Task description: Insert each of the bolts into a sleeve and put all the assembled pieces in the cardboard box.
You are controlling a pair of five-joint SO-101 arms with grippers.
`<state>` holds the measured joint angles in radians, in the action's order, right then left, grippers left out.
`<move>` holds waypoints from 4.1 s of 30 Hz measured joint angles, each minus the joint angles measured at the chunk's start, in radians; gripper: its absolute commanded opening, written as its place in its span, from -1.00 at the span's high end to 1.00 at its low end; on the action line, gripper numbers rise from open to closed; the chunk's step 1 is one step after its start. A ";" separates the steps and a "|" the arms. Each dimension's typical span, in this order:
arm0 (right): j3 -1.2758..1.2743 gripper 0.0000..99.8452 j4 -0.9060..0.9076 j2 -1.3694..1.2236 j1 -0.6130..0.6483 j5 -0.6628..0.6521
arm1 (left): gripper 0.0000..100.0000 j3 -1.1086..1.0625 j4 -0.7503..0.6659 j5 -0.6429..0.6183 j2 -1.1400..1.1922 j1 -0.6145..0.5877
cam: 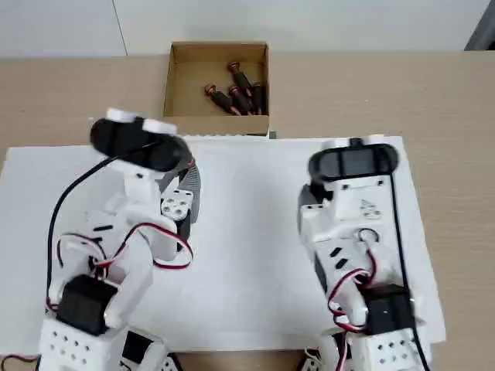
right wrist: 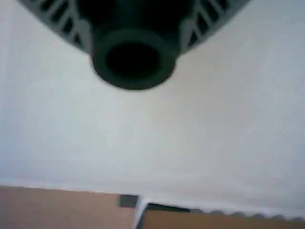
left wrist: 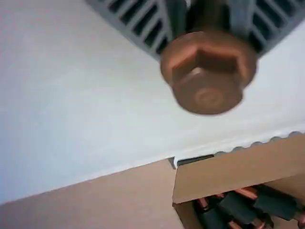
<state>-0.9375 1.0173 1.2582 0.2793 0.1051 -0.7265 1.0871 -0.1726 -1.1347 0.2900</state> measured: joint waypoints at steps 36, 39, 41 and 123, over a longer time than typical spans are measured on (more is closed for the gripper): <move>-0.348 0.99 -0.440 -0.002 0.439 -0.157 | 0.99 -0.605 -0.273 -0.408 -0.671 0.000; -0.348 0.99 -0.440 -0.002 0.460 -0.180 | 0.99 -0.609 -0.307 -0.413 -0.671 0.000; -0.348 0.99 -0.440 -0.002 0.468 -0.186 | 0.99 -0.629 -0.334 -0.413 -0.671 0.000; -0.379 0.99 -0.442 -0.002 0.466 -0.189 | 0.99 -0.813 -0.413 -0.367 -0.669 0.181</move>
<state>-1.3165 0.5754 1.2566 0.7457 -0.0836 -1.5397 0.6743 -0.5393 -1.8036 0.4710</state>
